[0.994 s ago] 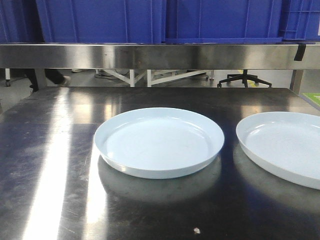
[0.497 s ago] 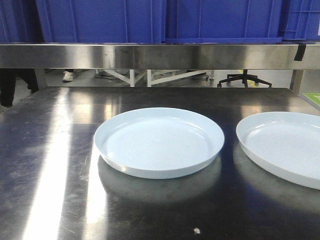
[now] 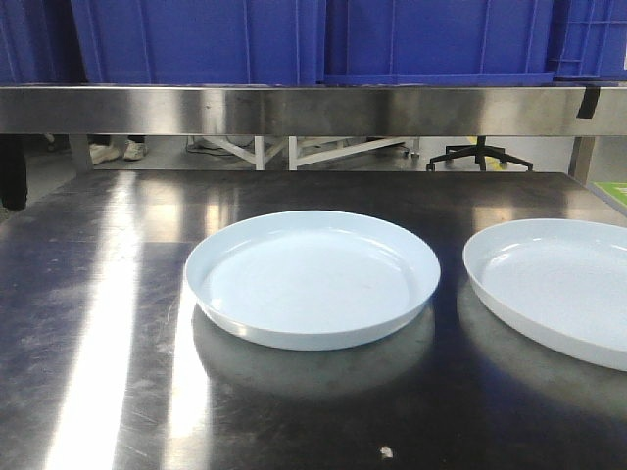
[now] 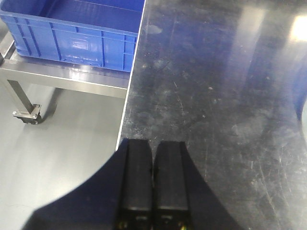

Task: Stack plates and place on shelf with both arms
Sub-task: 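Grasp the plate rim with the right gripper and lift it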

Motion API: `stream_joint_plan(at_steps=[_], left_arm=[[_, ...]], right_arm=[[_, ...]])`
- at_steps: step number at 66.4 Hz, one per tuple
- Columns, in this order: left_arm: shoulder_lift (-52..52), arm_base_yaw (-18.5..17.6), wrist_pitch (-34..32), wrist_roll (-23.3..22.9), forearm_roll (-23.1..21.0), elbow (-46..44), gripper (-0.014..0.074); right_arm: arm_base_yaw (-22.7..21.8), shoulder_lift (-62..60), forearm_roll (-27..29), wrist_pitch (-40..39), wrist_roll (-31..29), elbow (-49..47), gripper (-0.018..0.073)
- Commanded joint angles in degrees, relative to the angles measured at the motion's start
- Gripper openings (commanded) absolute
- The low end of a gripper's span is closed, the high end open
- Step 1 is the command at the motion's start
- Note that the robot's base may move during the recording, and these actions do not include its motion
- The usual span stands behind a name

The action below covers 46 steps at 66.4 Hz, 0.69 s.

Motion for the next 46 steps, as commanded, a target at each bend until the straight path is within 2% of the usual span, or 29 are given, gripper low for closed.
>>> stream_joint_plan(at_steps=[1, 14, 22, 26, 46], left_arm=[[-0.2, 0.2, -4.2, -0.5, 0.1, -1.6, 0.0083], [-0.2, 0.2, -4.2, -0.5, 0.1, -1.6, 0.0083], [-0.2, 0.2, -4.2, -0.5, 0.1, -1.6, 0.0083], [-0.2, 0.2, -4.2, -0.5, 0.1, -1.6, 0.0083], [-0.2, 0.2, -4.2, -0.5, 0.1, -1.6, 0.0083]], right_arm=[[-0.2, 4.4, -1.3, -4.5, 0.0, -4.3, 0.0344], [-1.0, 12.9, -1.3, -4.1, 0.0, -9.4, 0.0358], [-3.6, 16.1, -1.3, -4.1, 0.0, -11.2, 0.0452], [-4.7, 16.8, -1.3, -4.0, 0.0, -11.5, 0.0470], [-5.3, 20.1, -1.3, -4.3, 0.0, -11.7, 0.0468]])
